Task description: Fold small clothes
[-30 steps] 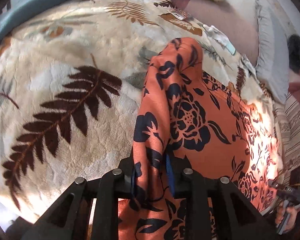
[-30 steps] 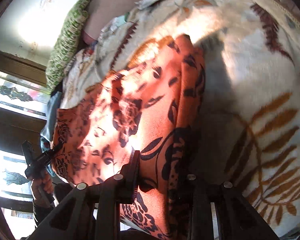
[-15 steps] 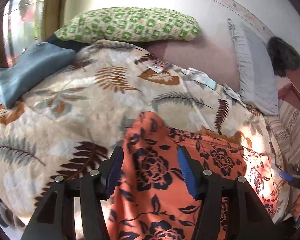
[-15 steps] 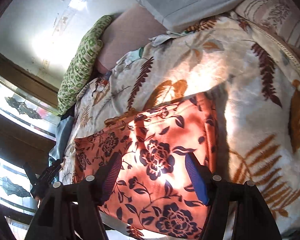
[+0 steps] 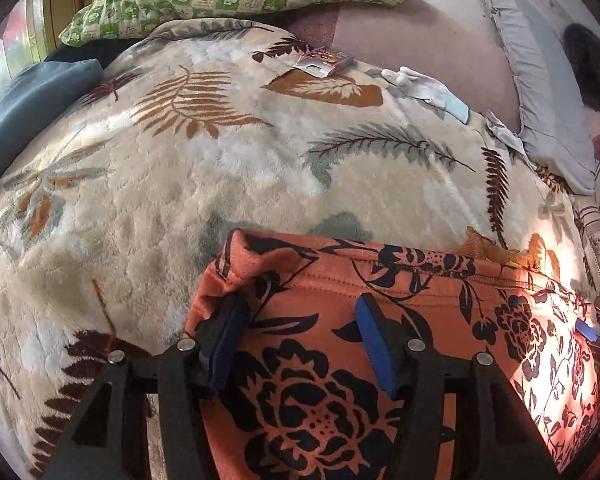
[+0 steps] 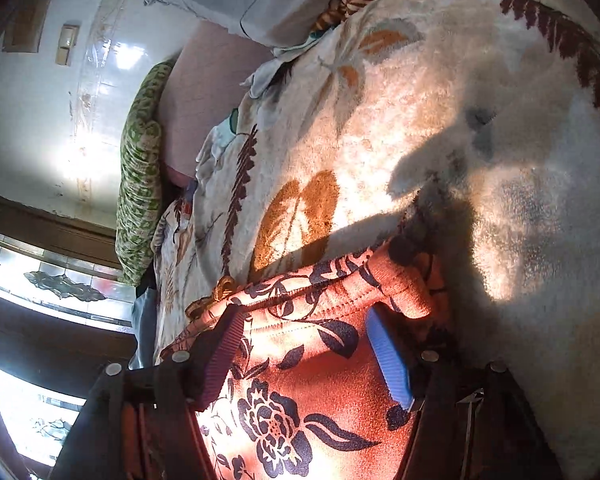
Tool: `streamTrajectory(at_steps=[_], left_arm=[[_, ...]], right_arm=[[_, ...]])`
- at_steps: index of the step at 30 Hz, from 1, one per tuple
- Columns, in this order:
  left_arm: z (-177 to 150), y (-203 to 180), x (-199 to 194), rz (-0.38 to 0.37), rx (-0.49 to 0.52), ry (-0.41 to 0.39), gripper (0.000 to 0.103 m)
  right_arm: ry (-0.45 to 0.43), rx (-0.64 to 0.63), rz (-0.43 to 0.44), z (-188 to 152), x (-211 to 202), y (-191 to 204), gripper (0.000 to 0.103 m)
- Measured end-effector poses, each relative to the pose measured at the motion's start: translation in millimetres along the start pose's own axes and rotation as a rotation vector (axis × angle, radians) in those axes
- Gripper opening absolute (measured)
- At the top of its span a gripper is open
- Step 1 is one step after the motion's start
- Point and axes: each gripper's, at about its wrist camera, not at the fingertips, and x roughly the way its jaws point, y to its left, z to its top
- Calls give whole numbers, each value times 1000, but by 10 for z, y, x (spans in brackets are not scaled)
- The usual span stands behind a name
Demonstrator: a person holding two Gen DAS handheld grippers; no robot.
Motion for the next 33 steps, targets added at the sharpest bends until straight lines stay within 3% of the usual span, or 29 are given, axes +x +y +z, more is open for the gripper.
streamTrajectory(at_steps=[4,8,11,16,18,19,20,23,27,33], left_arm=[[-34,-5,-279,-8,-15,-10,58],[-292,-46,-826,-54,20,-120,61],[-559,-99,-1079,-83,39,-148,63],[-911,-199,-1061,-78,49,-107,65],[-997,-218,-909,-43,47,-48,65],[-1031,-213,-816,-27,50,-15,65],[-1059,-206,-734,4,54,10,65],[-1105,-232,-712,28,78,-12,66],[-1104,-249,-706,28,91,-14,70],[-1107,-285,-690,35,118,-29,74]], right_arm=[[7,102,34,39,-127,-56,69],[-6,-11,59,-222,-616,269,69],[31,-52,105,-631,-928,399,73],[107,-36,106,-1272,-953,300,74],[124,-11,29,-1369,-816,118,74],[123,13,-18,-1388,-748,14,74],[121,43,-1,-1397,-696,-82,74],[92,109,50,-1382,-727,-186,74],[122,54,-12,-1359,-760,-6,74],[65,-45,-10,-1018,-804,421,75]])
